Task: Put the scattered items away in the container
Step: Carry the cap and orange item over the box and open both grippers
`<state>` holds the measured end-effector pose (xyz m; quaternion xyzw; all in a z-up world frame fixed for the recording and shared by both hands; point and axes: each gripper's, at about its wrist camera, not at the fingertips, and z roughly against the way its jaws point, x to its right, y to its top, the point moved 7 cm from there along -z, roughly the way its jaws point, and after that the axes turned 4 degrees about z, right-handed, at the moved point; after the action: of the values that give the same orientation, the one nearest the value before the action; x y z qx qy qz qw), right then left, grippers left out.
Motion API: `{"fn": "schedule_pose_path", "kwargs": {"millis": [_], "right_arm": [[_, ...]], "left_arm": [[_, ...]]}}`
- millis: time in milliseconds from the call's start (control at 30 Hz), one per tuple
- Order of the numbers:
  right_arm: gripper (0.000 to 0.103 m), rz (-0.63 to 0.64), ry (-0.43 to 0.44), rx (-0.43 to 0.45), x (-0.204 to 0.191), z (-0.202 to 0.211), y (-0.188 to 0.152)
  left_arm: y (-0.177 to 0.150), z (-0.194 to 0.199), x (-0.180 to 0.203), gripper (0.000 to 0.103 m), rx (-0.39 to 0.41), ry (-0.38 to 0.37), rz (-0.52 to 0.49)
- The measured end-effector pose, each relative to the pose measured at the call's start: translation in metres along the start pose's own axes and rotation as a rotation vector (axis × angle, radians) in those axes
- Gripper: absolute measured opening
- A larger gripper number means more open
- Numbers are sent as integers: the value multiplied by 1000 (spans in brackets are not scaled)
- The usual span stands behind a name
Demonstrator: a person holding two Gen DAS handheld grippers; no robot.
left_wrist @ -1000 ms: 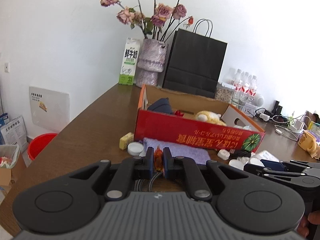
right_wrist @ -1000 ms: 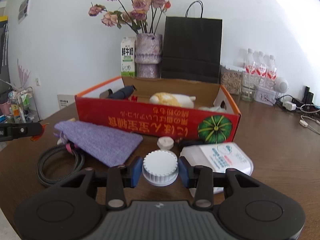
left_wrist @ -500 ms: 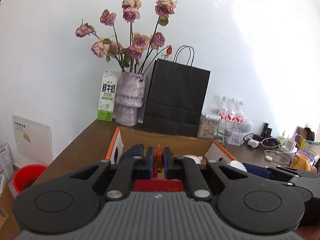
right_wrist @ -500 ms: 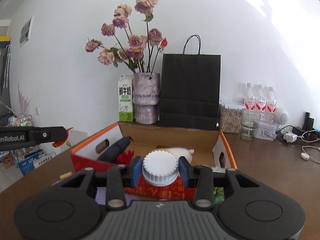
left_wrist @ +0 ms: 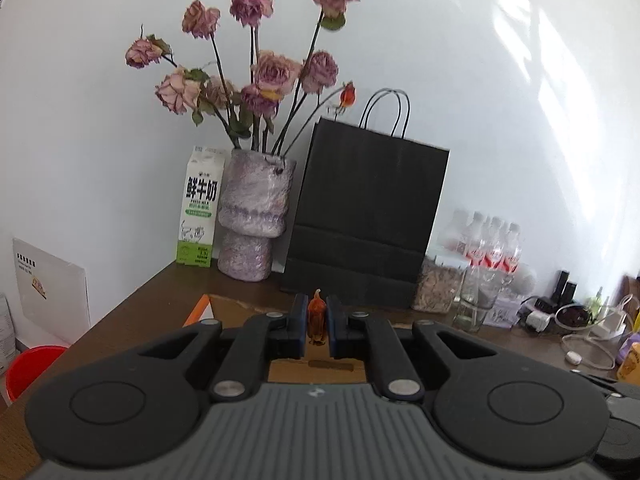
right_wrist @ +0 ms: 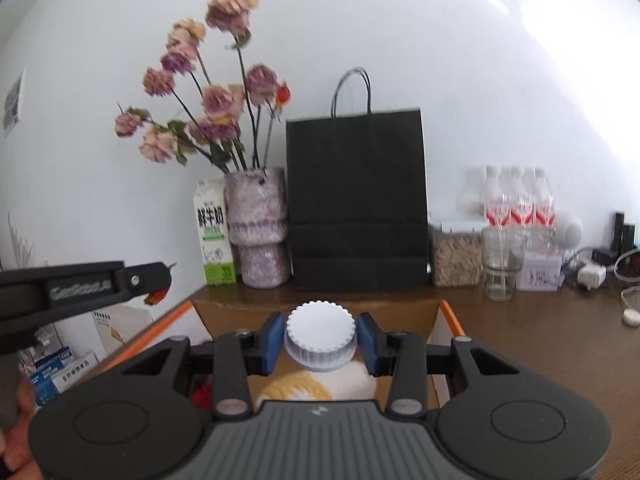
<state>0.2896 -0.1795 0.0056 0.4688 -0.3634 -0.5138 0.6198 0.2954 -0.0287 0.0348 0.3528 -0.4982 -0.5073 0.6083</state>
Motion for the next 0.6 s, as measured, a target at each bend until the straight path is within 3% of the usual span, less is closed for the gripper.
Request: {"fn": "schedule_pose_path", "kwargs": {"millis": [400, 600], "right_arm": [[39, -8, -22, -69, 7, -12, -23], [39, -2, -30, -95, 6, -18, -29]], "left_arm": [[-32, -18, -12, 10, -100, 58, -38], [-32, -17, -13, 10, -106, 56, -35]]}}
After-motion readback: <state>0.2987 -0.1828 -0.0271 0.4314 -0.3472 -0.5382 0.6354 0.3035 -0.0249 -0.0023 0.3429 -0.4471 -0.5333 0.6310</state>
